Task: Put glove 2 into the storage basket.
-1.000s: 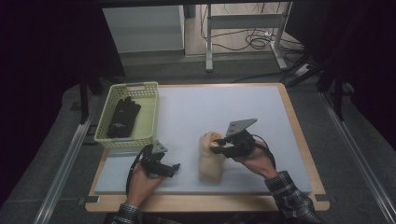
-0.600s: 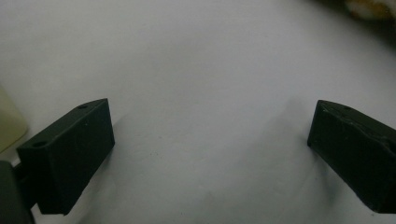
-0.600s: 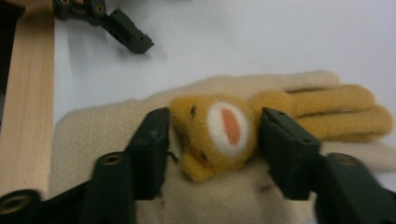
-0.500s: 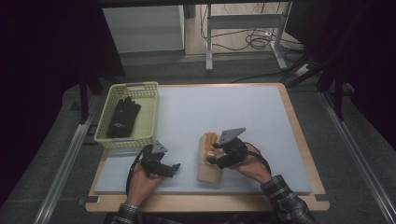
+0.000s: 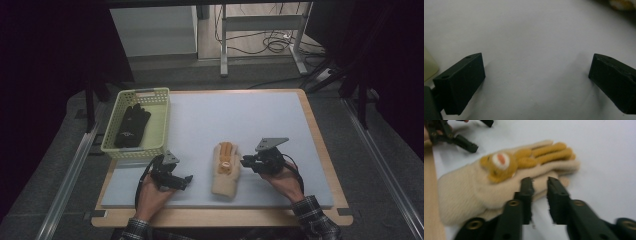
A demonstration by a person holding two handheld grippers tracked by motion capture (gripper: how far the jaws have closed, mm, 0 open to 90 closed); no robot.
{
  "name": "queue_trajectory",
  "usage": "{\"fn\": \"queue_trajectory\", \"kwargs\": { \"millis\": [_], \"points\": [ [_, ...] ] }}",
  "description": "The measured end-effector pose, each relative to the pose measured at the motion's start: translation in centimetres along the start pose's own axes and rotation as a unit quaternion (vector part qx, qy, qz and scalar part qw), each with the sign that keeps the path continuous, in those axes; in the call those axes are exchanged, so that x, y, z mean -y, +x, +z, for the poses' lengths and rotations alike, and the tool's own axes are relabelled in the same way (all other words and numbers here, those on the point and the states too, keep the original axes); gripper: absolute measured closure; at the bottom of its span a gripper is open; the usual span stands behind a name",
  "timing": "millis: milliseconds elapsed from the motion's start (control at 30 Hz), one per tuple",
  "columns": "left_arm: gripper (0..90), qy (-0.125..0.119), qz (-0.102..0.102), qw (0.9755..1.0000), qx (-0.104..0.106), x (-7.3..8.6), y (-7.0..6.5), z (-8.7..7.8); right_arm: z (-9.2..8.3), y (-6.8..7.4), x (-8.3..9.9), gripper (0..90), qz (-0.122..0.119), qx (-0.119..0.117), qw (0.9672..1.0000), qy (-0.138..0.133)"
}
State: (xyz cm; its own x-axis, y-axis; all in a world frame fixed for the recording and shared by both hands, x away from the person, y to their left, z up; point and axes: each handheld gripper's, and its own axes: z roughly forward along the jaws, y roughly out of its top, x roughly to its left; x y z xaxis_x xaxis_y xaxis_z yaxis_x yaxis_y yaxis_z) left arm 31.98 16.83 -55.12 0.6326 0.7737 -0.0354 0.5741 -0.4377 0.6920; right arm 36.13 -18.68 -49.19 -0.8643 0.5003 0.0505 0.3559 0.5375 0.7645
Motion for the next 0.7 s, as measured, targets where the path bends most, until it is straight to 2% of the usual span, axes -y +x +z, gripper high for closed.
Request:
{"fn": "queue_trajectory", "kwargs": {
  "millis": [100, 167, 300, 367, 533, 633, 700],
  "points": [
    [1.0, 0.000, 0.000, 1.0000, 0.000, 0.0, 0.0, 0.0, 0.1, 0.4, 1.0, 85.7, 0.003, -0.007, 1.0000, 0.007],
    [1.0, 0.000, 0.000, 1.0000, 0.000, 0.0, 0.0, 0.0, 0.2, 0.9, 1.6, 88.0, 0.002, -0.012, 0.9999, 0.012],
    [1.5, -0.002, 0.004, 1.0000, -0.008, 0.0, -0.1, -0.2, 0.7, 2.0, 2.7, 88.5, -0.005, -0.015, 0.9997, 0.018],
    [1.9, 0.002, 0.000, 1.0000, -0.006, 0.2, -0.1, -0.4, 0.8, 2.3, 3.0, 88.5, -0.006, -0.015, 0.9997, 0.020],
    [1.6, 0.011, -0.009, 0.9996, -0.024, 0.9, 0.7, -1.3, 1.0, 3.3, 3.8, 88.5, -0.009, -0.025, 0.9993, 0.025],
    [1.1, 0.005, -0.020, 0.9997, -0.012, 1.3, 1.1, -1.3, 1.2, 3.8, 4.1, 88.5, -0.010, -0.032, 0.9991, 0.027],
    [0.8, 0.005, -0.018, 0.9998, -0.010, 1.4, 1.2, -1.3, 1.6, 4.1, 4.2, 88.5, -0.015, -0.033, 0.9989, 0.030]
  ]
}}
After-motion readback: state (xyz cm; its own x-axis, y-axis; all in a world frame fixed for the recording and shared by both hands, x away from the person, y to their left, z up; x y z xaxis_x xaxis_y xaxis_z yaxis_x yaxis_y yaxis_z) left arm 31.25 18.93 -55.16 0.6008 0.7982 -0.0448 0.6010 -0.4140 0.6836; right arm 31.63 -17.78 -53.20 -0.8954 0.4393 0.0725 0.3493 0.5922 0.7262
